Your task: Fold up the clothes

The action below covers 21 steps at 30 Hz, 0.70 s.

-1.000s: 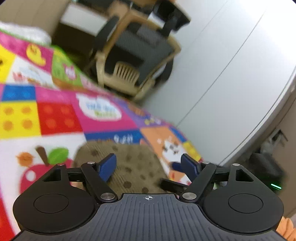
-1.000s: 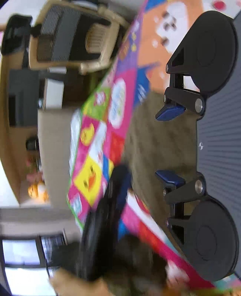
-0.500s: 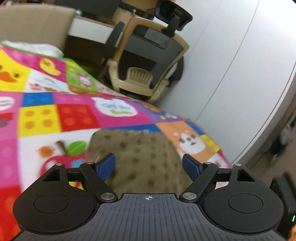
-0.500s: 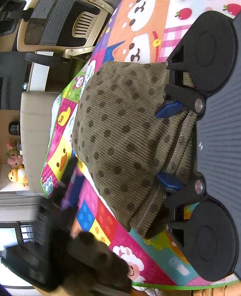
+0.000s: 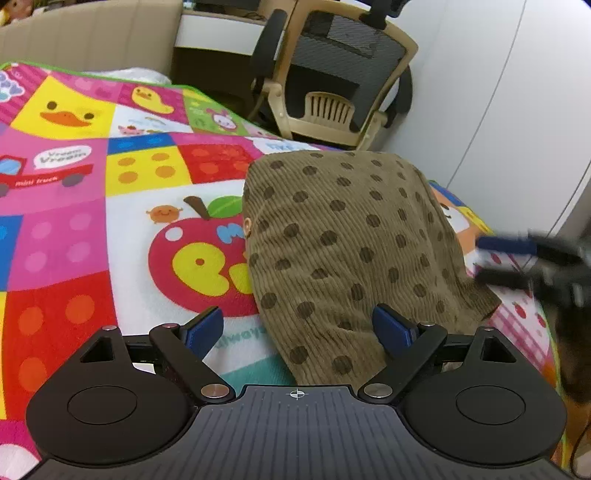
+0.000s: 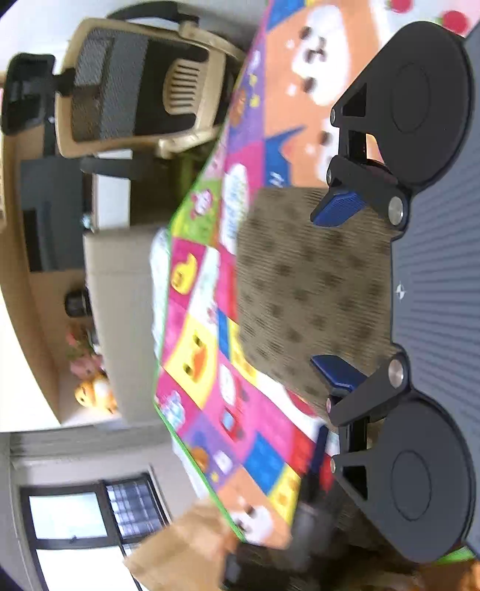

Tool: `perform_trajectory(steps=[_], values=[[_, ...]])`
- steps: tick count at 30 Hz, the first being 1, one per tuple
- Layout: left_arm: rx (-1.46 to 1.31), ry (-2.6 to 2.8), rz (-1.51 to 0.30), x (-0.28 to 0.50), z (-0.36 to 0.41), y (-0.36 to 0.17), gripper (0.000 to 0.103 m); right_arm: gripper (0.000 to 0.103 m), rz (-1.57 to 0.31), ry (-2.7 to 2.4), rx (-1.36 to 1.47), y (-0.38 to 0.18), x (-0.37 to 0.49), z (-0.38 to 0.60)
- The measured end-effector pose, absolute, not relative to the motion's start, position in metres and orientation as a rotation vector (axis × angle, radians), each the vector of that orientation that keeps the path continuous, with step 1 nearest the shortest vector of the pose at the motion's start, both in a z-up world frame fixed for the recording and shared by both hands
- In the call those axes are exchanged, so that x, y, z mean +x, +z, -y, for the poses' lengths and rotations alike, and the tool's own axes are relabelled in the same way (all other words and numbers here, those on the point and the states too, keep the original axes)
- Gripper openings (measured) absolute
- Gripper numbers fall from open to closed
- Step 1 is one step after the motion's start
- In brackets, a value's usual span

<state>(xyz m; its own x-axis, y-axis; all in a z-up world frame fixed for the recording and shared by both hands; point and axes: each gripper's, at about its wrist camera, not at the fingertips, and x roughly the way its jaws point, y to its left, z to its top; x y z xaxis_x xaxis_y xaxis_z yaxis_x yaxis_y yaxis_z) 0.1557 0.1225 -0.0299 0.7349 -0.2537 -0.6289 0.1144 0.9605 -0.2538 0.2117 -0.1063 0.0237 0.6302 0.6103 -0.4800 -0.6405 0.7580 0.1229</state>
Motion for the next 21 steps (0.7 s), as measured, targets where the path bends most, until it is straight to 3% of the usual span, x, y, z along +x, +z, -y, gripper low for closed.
perform_trajectory(steps=[8, 12, 21], values=[[-0.134, -0.193, -0.701, 0.152, -0.113, -0.033, 0.094, 0.077, -0.489, 0.783, -0.129, 0.033, 0.238, 0.044], [-0.132, -0.202, -0.699, 0.152, -0.115, -0.034, 0.094, 0.077, -0.570, 0.724, -0.163, 0.017, 0.265, 0.025], [-0.150, -0.226, -0.711, 0.151, -0.116, -0.039, 0.095, 0.078, -0.619, 0.690, -0.135, -0.006, 0.271, 0.042]])
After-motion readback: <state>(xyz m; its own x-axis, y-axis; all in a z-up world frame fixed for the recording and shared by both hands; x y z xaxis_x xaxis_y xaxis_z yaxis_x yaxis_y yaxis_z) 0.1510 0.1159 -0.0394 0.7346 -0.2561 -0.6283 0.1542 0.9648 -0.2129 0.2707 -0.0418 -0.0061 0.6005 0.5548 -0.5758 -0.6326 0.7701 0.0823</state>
